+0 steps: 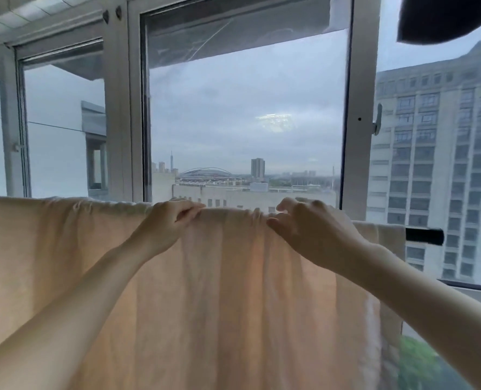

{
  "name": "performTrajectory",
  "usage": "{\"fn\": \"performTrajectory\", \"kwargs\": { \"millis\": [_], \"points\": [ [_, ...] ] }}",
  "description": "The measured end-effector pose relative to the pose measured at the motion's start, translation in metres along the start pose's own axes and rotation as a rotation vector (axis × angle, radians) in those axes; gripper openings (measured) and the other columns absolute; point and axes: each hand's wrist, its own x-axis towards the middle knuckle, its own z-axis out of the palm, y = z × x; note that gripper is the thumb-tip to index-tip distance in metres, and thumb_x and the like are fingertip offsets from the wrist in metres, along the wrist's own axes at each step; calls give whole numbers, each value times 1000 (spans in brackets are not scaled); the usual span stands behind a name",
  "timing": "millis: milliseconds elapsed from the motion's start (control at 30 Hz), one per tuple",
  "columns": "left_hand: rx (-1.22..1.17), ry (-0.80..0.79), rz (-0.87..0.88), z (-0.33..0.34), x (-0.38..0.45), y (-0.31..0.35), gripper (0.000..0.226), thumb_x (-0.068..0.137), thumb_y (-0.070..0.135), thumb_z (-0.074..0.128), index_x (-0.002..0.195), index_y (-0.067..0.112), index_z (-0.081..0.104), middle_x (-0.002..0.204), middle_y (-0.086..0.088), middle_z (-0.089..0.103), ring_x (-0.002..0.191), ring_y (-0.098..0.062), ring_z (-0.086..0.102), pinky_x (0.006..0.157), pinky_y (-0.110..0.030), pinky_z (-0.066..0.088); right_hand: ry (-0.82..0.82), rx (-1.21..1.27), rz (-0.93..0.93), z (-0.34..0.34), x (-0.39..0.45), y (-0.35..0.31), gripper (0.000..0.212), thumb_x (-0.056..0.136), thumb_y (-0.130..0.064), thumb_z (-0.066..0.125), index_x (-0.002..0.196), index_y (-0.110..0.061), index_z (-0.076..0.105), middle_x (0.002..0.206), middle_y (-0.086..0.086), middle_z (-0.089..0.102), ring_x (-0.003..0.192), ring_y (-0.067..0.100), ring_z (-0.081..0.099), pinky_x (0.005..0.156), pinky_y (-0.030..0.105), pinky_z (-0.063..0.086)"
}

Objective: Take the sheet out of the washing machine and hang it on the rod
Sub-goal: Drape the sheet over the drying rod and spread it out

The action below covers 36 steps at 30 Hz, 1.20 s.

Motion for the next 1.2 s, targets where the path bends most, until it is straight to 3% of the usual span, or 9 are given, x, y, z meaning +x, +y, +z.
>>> {"fn": "performTrajectory", "kwargs": {
  "millis": [200,367,467,567,667,933,1200],
  "points": [
    [47,33,99,-35,-2,-77,28,89,22,62,116,13,67,108,3,68,102,-10,60,93,-28,46,109,-50,-22,43,31,-57,39,92,-51,47,116,-20,54,114,-1,58,99,19,58,78,36,52],
    [63,205,256,-39,-6,-100,16,85,13,68,100,12,74,97,11,66,93,-10,66,88,-26,50,167,-145,-62,70,44,-78,23,92,-34,58,105,-15,57,104,1,60,96,25,59,79,43,50],
    [45,270,291,-38,-11,-104,14,86,14,67,99,12,74,98,4,71,91,-9,66,86,-22,50,242,-147,-97,78,43,-75,20,92,-32,59,102,-15,62,99,1,62,90,25,60,75,44,49],
    [53,307,296,-33,-16,-101,13,87,15,67,96,11,75,96,-2,73,92,-12,66,85,-12,44,311,-147,-124,82,38,-71,24,95,-34,53,104,-16,64,103,-1,64,93,22,60,76,42,48],
    [59,324,289,-29,-24,-94,12,87,13,66,94,7,75,95,-6,73,92,-17,66,85,-21,46,402,-180,-183,85,33,-67,18,95,-28,57,98,-13,67,102,1,65,90,24,58,73,37,45],
    [102,295,221,-18,-58,-81,16,87,16,66,93,3,73,92,-9,73,86,-22,67,84,-25,47,608,-304,-305,85,28,-72,19,96,-18,55,82,-11,65,85,3,63,82,26,55,73,38,42],
    [96,260,169,-6,-99,-77,16,87,13,64,95,3,74,92,-11,73,87,-26,66,82,-22,44,548,-279,-488,101,-7,-70,11,92,-6,58,84,-9,65,85,5,63,81,23,52,75,35,43]
  ]
}}
